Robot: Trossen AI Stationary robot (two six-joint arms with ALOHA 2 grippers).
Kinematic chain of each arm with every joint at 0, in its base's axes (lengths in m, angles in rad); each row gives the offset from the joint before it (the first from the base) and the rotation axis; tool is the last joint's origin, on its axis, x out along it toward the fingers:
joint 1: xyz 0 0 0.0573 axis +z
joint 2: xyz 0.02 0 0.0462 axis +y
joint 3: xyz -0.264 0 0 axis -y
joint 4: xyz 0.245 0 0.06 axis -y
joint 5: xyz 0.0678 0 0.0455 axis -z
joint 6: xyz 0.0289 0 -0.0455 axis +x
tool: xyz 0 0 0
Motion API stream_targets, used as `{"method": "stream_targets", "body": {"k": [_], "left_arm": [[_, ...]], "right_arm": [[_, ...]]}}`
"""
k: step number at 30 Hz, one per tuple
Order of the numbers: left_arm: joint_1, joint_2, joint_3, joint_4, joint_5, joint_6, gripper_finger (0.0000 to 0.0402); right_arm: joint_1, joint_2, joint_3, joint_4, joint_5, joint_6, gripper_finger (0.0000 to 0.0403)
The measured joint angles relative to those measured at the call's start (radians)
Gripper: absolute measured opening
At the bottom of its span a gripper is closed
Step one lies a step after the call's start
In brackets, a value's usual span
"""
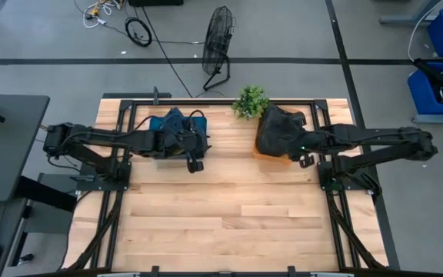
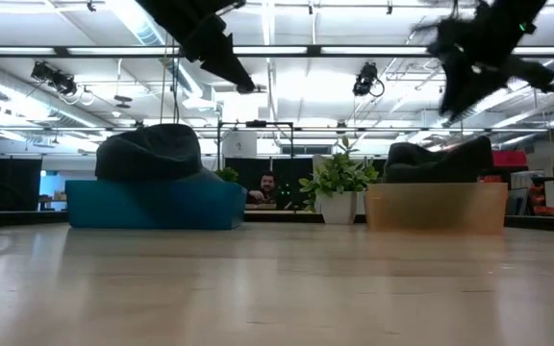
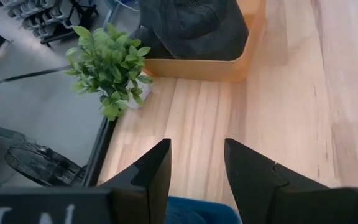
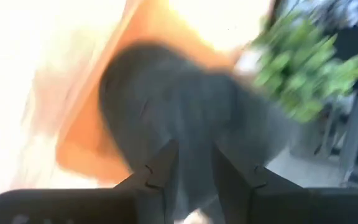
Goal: Pick & Place hat
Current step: Return to Home Position
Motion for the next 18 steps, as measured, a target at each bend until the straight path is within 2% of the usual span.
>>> {"method": "stream_targets", "body": {"k": [5, 8, 11, 15, 18], "left_arm": [[-0.001, -0.097, 0.000, -0.015, -0.009, -0.011, 0.0143], [-0.001, -0.213, 0.000, -0.062, -0.024, -0.046, 0.0141], [-0.001, -0.355, 0.000, -0.136, -0.030, -0.109, 0.0140], [-0.001, -0.551, 0.000, -0.249, -0.032, -0.198, 0.0140], [-0.001, -0.693, -0.031, -0.282, -0.055, -0.220, 0.0140]], "right_arm": [[0.034, 0.000, 0.115, 0.096, -0.001, 0.029, 0.0100], [0.044, -0.002, 0.222, 0.066, -0.020, 0.160, 0.0100], [0.044, -0.029, 0.300, 0.025, -0.089, 0.294, 0.0100], [0.044, -0.119, 0.294, 0.027, -0.221, 0.299, 0.0101], [0.041, -0.218, 0.230, 0.129, -0.247, 0.324, 0.0101]]}}
